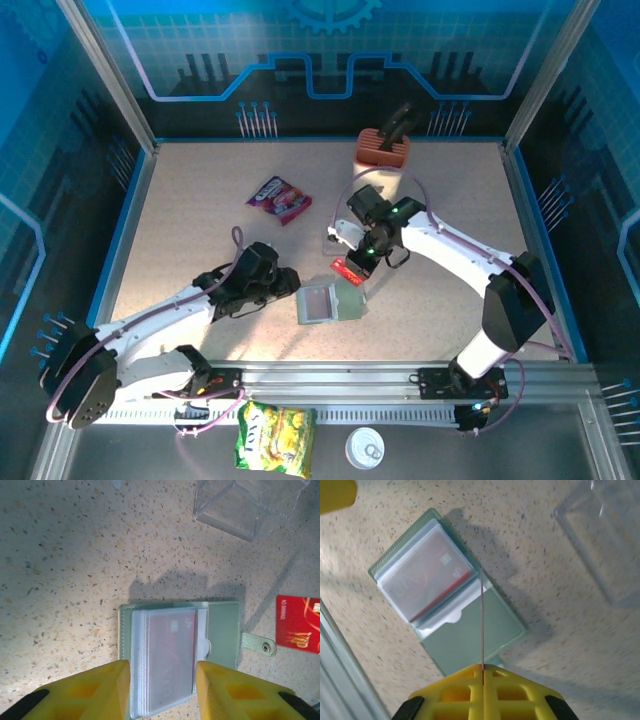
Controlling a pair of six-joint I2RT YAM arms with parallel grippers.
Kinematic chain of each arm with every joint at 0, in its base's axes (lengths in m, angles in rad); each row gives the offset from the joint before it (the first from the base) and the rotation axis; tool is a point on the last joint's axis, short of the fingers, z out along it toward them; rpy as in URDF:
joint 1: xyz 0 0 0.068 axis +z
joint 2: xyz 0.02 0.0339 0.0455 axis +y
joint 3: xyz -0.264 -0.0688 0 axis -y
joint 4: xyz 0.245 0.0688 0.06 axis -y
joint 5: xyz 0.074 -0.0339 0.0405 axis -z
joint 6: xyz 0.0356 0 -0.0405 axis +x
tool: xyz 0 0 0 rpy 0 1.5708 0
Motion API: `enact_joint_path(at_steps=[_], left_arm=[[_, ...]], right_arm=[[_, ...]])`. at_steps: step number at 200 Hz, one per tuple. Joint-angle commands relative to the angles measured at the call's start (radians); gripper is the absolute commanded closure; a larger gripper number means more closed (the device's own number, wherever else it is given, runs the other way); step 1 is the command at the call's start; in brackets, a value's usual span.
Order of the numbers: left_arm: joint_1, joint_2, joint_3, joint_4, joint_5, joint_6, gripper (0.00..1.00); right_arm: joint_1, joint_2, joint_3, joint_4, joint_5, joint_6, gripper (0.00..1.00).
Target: Take the credit cards out of the card holder
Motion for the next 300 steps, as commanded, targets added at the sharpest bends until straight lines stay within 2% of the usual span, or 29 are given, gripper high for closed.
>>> enact_joint_path(at_steps=[1,45,89,141,211,253,300], left_arm=[[0.008,-0.026,-0.005,-0.043,-0.027,0.018,0.6],[0.028,-0.046,0.004,-0.083,-0.038,0.033,0.59],[0.056,-0.088,-0.017,-0.074,-0.035,0.027,0.57],[0.068,-0.075,-0.01,-0.065,-0.013,0.031,0.57],[0.072,-0.075,-0.022,-0.071,0.001,0.026,0.58],[0.078,-0.066,-0.033,-0.031,0.027,0.002,0.58],[0.086,-0.062,-0.032,-0.016,0.038,0.002,0.58]], right_arm=[[-0.031,0.039,0.11,-0.108,0.026,-0.308,1.0],[-0.07,0.211,0.371,-0.272,0.071,-0.502,1.0],[-0.124,0.372,0.593,-0.361,0.024,-0.542,1.0],[-0.139,0.559,0.797,-0.459,-0.019,-0.576,1.0],[-0.153,0.684,0.891,-0.507,-0.028,-0.604,1.0],[-0.153,0.687,0.853,-0.497,-0.025,-0.607,1.0],[-0.153,0.63,0.905,-0.509,-0.037,-0.598,1.0]])
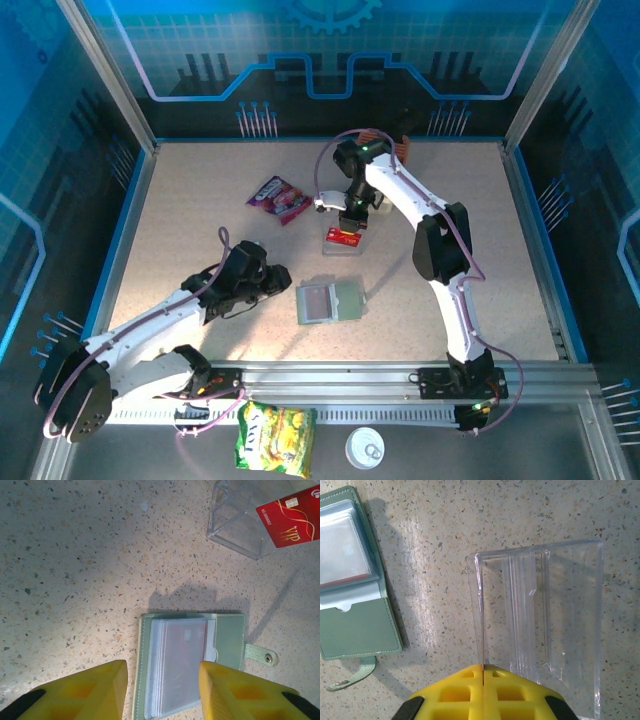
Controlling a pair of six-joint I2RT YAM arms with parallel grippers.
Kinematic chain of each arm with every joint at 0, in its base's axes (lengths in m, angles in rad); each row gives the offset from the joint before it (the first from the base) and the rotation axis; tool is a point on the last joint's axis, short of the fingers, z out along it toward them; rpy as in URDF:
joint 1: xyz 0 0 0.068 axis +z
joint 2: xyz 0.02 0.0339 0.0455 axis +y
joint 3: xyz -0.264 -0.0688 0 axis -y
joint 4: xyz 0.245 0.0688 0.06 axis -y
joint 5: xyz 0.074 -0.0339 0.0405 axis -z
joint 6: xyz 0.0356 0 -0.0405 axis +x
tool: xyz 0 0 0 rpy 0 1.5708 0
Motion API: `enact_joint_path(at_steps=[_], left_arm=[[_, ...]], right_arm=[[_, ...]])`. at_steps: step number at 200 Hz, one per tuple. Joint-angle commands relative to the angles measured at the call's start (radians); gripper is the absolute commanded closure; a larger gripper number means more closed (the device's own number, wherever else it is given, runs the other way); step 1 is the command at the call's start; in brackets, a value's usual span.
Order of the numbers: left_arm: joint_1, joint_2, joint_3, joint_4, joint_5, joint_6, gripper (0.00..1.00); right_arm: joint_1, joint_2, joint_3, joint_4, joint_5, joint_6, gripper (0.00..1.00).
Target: Take the credit cards out of the card holder
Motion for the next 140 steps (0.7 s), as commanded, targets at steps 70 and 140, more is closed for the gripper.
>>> enact_joint_path(at_steps=[70,140], left_arm=[[0.012,0.01,-0.017,0.035,0.033,-0.017,0.58],[0.014,-0.01,-0.02,0.026,0.026,-0.026,0.58]], right_arm=[[-0.011,-0.07,0.049,-0.024,-0.012,-0.01,1.0],[-0.018,0.011,0.045,-0.001,0.003,-0.021,1.0]])
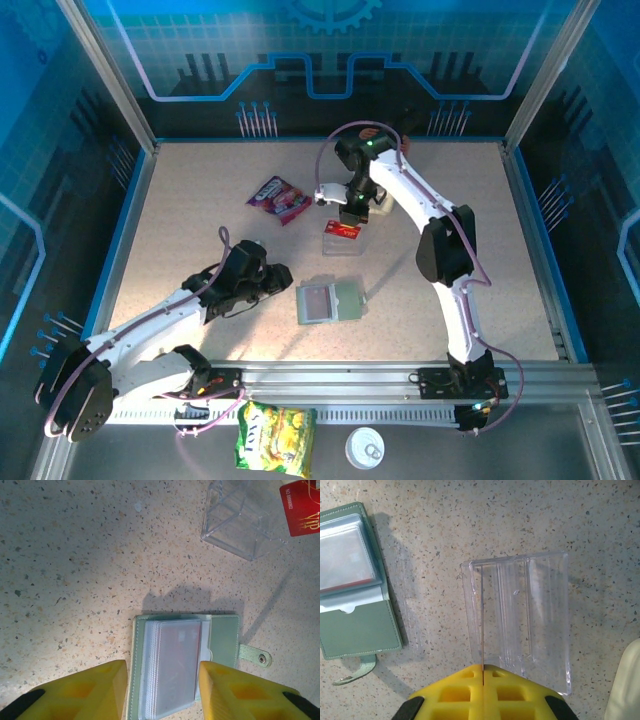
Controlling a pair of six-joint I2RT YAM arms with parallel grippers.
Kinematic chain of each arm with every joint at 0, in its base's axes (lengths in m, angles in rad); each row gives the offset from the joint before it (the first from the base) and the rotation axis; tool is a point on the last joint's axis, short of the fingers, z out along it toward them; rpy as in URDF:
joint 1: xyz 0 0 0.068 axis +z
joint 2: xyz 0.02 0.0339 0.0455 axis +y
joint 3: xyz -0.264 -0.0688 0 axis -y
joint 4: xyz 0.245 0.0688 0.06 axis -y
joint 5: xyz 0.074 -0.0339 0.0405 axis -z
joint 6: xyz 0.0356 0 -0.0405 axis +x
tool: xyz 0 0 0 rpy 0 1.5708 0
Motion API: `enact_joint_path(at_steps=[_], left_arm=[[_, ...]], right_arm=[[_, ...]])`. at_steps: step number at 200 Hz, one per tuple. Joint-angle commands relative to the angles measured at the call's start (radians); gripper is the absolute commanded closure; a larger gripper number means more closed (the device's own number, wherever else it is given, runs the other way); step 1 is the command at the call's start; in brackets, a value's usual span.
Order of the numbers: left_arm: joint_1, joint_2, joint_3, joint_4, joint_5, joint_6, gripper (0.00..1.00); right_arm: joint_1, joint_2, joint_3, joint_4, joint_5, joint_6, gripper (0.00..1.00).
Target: Take the credit cards out of the card holder
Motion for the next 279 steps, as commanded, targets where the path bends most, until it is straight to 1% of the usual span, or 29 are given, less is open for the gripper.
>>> enact_joint_path(at_steps=[1,27,112,190,226,231,275,279], left_arm=[[0.011,-0.017,-0.017,0.001,0.011,-0.019,0.58],[0.012,-0.02,-0.018,-0.002,0.011,-0.019,0.58],[0.023,-0.028,-0.025,-0.001,0.025,-0.019,0.57],[0.025,-0.021,-0.036,0.022,0.034,-0.025,0.57],[0.025,-0.022,-0.047,0.039,0.041,-0.035,0.57],[0.024,-0.021,-0.049,0.042,0.043,-0.037,0.57],[0.026,-0.02,-0.06,0.052,0.045,-0.042,0.57],[0.025,-0.021,-0.06,0.052,0.045,-0.041,0.57]], right_arm=[[-0.018,0.047,0.014,-0.002,-0.002,-0.021,1.0],[-0.023,0.058,-0.022,0.023,-0.004,-0.032,1.0],[-0.018,0.068,-0.083,0.015,-0.051,-0.044,1.0],[0.019,0.067,-0.157,0.02,-0.065,-0.045,1.0],[0.038,0.067,-0.17,0.009,-0.082,-0.048,1.0],[0.041,0.093,-0.172,0.008,-0.084,-0.048,1.0],[0.058,0.106,-0.171,0.001,-0.088,-0.05,1.0],[0.058,0.106,-0.168,0.001,-0.086,-0.048,0.98]])
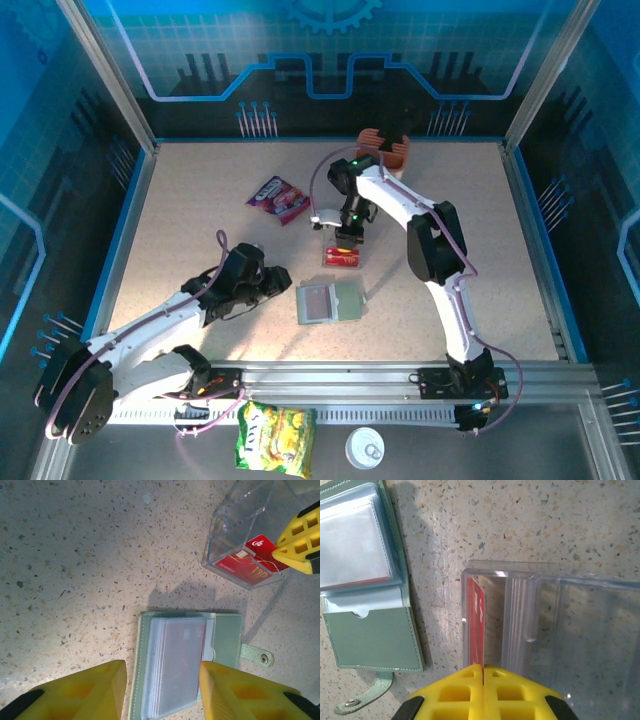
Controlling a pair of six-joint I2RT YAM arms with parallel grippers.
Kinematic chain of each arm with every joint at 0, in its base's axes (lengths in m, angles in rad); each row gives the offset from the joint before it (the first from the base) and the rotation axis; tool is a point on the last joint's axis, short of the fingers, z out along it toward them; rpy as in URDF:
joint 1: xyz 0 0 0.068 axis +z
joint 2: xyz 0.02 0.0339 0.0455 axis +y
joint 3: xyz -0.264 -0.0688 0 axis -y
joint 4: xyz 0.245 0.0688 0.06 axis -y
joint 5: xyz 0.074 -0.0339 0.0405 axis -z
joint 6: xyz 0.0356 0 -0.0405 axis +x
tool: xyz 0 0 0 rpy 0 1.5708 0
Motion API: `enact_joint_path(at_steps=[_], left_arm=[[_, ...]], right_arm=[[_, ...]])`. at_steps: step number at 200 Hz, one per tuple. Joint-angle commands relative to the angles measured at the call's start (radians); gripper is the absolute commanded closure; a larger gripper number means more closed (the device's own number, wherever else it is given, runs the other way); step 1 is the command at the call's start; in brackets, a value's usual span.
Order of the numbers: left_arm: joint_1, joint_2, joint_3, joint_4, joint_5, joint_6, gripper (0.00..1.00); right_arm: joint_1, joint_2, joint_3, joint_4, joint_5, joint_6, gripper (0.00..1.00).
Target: Take the credit cards out of the card holder
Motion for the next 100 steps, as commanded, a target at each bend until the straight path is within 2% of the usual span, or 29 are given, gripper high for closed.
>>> enact_joint_path(at_steps=[1,22,60,100], left_arm=[[0.011,-0.009,-0.016,0.018,0.018,-0.016,0.57],[0.011,-0.003,-0.019,0.021,0.024,-0.017,0.53],[0.011,0.037,-0.016,0.046,0.048,-0.016,0.52],[0.012,0.089,-0.002,0.089,0.085,-0.008,0.52]], right_arm=[[0.02,0.042,-0.01,-0.032,-0.019,-0.018,0.98],[0.021,0.033,0.015,-0.045,-0.028,-0.004,0.92],[0.034,-0.026,0.05,-0.061,-0.008,0.043,0.73],[0.034,-0.105,0.032,-0.029,0.031,0.136,0.67]])
